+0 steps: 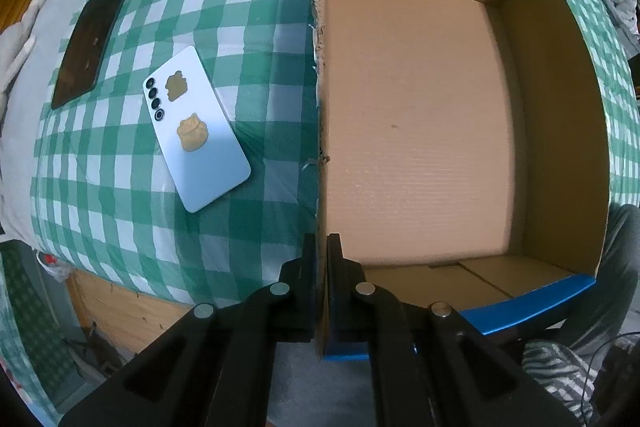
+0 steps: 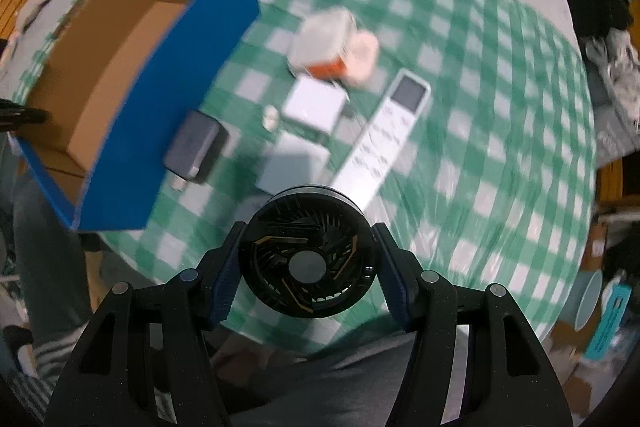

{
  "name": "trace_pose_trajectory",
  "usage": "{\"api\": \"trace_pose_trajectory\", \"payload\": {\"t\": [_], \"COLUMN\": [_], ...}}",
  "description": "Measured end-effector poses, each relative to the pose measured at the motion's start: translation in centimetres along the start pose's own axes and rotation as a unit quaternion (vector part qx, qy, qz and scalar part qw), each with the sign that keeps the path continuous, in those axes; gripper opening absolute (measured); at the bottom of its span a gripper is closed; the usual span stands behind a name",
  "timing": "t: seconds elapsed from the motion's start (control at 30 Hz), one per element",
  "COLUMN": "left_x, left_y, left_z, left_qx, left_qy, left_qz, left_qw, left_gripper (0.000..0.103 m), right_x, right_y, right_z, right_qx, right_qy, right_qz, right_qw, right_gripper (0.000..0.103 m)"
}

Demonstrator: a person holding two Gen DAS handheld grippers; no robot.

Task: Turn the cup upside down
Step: 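Carry the black fan with the right gripper into the box and release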

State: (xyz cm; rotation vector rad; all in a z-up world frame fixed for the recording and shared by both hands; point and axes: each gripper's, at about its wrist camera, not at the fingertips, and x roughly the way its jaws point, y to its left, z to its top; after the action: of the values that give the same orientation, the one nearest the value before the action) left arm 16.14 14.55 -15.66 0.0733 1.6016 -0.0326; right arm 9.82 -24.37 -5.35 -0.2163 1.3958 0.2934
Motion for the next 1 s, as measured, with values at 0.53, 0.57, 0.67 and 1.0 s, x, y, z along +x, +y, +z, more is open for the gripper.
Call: {"api": "trace_pose_trajectory", "payload": {"t": [0.53, 0.57, 0.67, 1.0], "left_x": [-0.3, -0.4, -0.5, -0.5], "left_y": [0.0, 0.0, 0.2, -0.2], "left_z": [0.1, 0.1, 0.2, -0.1], "left_qx": [-0.002, -0.003, -0.006, 0.001], "left_qy": [0.016, 0.017, 0.018, 0.014], "left_qz": [0.009, 0.007, 0.004, 0.012], "left_qw": [0.9998, 0.9998, 0.9998, 0.9998], "left_gripper": [0.004, 0.004, 0.004, 0.004], "right_x": [-2.5, -2.4, -2.2, 0.3], "right_y": [9.0, 9.5, 11.1, 15.9], "right_z": [5.1, 5.4, 6.0, 7.2], "right_qx": [-0.093, -0.097, -0.110, -0.148], "right_qy": [-0.016, -0.014, -0.012, 0.009], "right_qz": [0.038, 0.043, 0.051, 0.069], "right_qw": [0.995, 0.994, 0.992, 0.986], "right_gripper": [0.061, 0.061, 0.061, 0.061]}}
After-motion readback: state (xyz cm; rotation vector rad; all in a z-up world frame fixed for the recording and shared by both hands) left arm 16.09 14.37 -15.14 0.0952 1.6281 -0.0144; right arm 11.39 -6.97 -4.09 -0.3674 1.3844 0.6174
